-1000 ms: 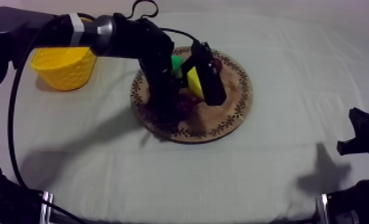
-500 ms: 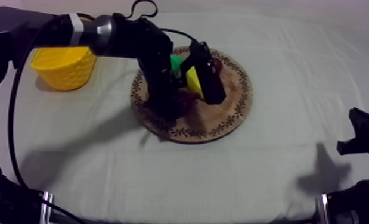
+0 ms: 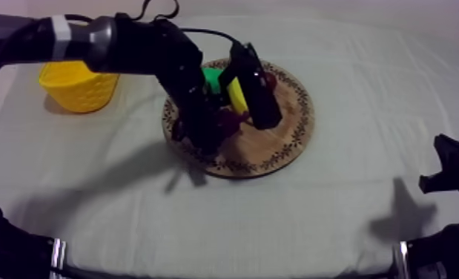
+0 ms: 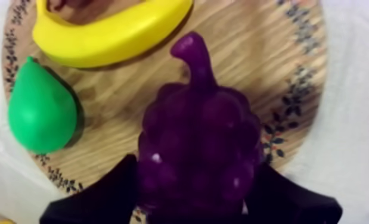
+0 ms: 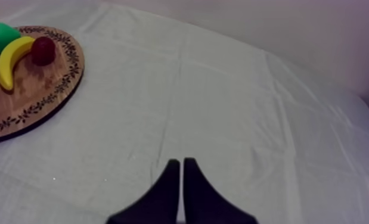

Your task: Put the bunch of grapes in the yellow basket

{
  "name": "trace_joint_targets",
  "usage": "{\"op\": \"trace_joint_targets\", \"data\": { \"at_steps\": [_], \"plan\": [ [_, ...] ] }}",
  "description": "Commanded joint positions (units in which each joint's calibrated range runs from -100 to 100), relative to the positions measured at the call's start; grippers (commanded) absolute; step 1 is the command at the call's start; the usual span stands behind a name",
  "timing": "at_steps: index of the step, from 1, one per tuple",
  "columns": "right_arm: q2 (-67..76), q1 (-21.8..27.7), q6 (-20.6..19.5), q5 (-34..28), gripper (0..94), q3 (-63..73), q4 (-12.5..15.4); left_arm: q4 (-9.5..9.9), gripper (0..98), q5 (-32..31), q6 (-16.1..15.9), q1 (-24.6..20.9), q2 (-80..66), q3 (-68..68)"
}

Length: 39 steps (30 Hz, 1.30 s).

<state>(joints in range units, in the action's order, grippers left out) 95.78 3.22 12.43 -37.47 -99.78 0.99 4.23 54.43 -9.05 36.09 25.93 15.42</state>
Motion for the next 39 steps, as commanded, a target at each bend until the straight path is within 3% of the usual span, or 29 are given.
{"op": "trace_joint_targets", "data": {
  "at_steps": [1, 8, 14, 33, 39],
  "plan": [
    [-0.02, -0.01, 0.00, -0.11, 0.3, 0.01, 0.01, 0.16, 56.4, 0.10, 0.74, 0.20, -4.13, 1.03],
    [-0.02, -0.01, 0.00, -0.11, 0.3, 0.01, 0.01, 1.06, 57.1, 0.35, 3.15, -0.10, -15.00, 5.29],
    [-0.02, -0.01, 0.00, -0.11, 0.3, 0.01, 0.01, 0.12, 57.4, 0.27, 4.10, -3.61, -23.43, 7.35],
    [-0.02, -0.01, 0.00, -0.11, 0.3, 0.01, 0.01, -0.92, 57.4, -3.72, 7.25, -22.91, -40.23, 25.05],
    [-0.02, -0.01, 0.00, -0.11, 0.3, 0.01, 0.01, -1.03, 57.2, -1.93, 7.77, -27.96, -40.31, 23.11]
  ]
}}
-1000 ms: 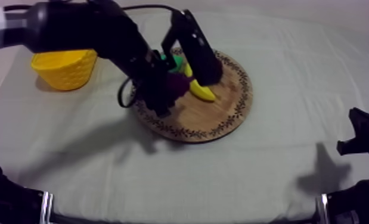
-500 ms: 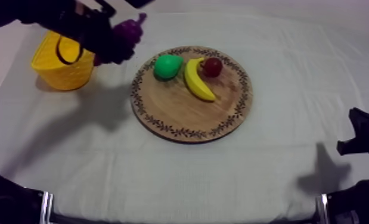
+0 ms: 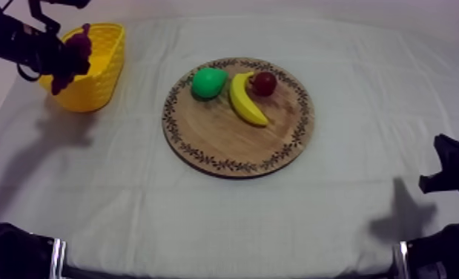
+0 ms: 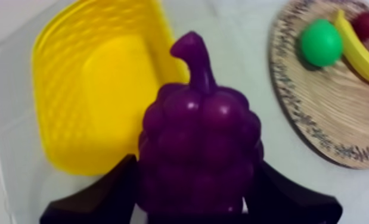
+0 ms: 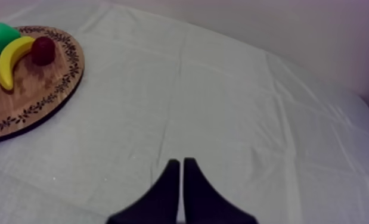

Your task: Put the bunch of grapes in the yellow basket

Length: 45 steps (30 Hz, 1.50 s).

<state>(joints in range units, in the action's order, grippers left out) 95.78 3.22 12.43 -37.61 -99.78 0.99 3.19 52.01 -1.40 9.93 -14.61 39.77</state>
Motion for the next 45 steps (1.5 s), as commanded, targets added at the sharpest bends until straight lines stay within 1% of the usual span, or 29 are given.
{"op": "trace_joint_targets", "data": {
  "at_steps": [1, 9, 15, 23, 29, 36, 45],
  "plan": [
    [-0.02, -0.01, 0.00, 0.03, 0.3, 0.01, 0.01, -0.01, 57.3, 0.95, 0.32, -2.42, 0.68, -2.26],
    [-0.02, -0.01, 0.00, 0.03, 0.3, 0.01, 0.01, -0.25, 58.0, 2.10, 2.68, -5.82, 6.93, -10.66],
    [-0.02, -0.01, 0.00, 0.03, 0.3, 0.01, 0.01, -0.51, 58.7, 1.87, 3.34, -7.23, 15.12, -15.99],
    [-0.02, -0.01, 0.00, 0.03, 0.3, 0.01, 0.01, -1.69, 59.9, -2.15, 2.34, -8.72, 27.41, -18.48],
    [-0.02, -0.01, 0.00, 0.03, 0.3, 0.01, 0.01, -2.17, 60.1, -3.95, 1.80, -8.93, 34.71, -20.73],
    [-0.02, -0.01, 0.00, 0.03, 0.3, 0.01, 0.01, -2.40, 60.8, -3.27, 1.25, -8.70, 41.84, -26.30],
    [-0.02, -0.01, 0.00, 0.03, 0.3, 0.01, 0.01, -2.45, 61.0, -2.15, 0.89, -8.85, 47.10, -31.39]
  ]
}}
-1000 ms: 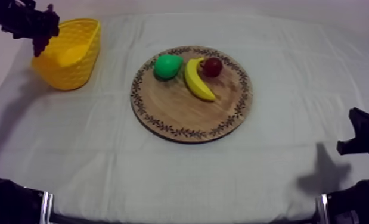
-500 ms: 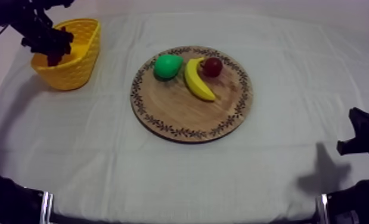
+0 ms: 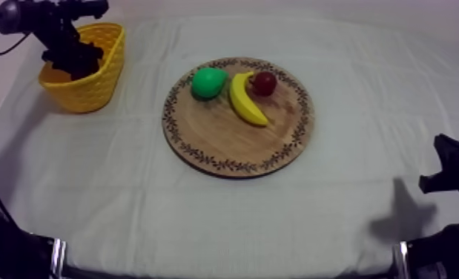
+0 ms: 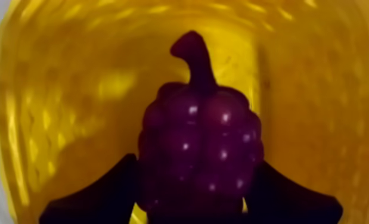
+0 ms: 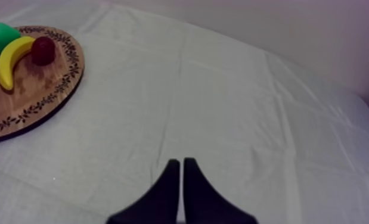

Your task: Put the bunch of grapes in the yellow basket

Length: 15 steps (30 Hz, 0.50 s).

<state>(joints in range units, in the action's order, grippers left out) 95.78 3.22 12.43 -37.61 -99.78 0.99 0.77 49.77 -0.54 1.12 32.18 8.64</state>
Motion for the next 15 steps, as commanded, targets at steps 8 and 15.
{"op": "trace_joint_targets", "data": {
  "at_steps": [8, 15],
  "plan": [
    [-0.02, -0.01, 0.00, 0.03, 0.3, 0.01, 0.01, -0.09, 82.7, -0.73, -0.96, -0.13, 0.81, -1.05],
    [-0.02, -0.01, 0.00, 0.03, 0.3, 0.01, 0.01, -0.19, 95.1, -4.64, -1.30, 0.40, -1.90, 1.24]
  ]
}}
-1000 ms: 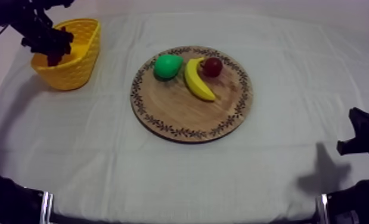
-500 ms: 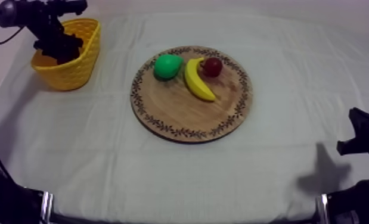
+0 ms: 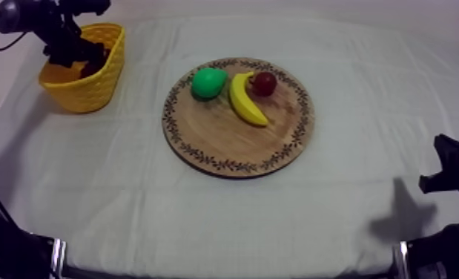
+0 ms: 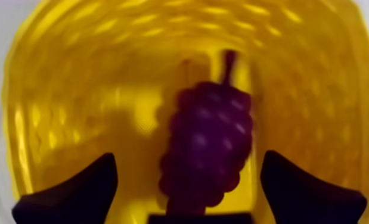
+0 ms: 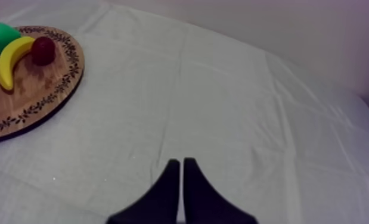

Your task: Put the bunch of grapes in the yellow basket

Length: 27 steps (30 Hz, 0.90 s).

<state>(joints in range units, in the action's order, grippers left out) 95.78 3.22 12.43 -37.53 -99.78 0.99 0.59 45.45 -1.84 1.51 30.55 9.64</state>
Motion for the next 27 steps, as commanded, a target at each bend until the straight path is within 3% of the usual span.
{"op": "trace_joint_targets", "data": {
  "at_steps": [1, 10, 19, 27],
  "plan": [
    [-0.02, -0.01, 0.00, -0.05, 0.3, 0.01, 0.01, -0.02, 95.5, -0.57, 0.00, 0.04, -0.66, 0.52],
    [-0.02, -0.01, 0.00, -0.05, 0.3, 0.01, 0.01, -0.06, 93.5, -2.00, 0.55, 0.33, -6.84, 6.07],
    [-0.02, -0.01, 0.00, -0.05, 0.3, 0.01, 0.01, 0.20, 71.7, -7.38, 2.06, 1.50, -23.65, 23.93],
    [-0.02, -0.01, 0.00, -0.05, 0.3, 0.01, 0.01, 0.21, 55.9, -8.52, 2.82, 2.32, -42.33, 41.11]
  ]
}}
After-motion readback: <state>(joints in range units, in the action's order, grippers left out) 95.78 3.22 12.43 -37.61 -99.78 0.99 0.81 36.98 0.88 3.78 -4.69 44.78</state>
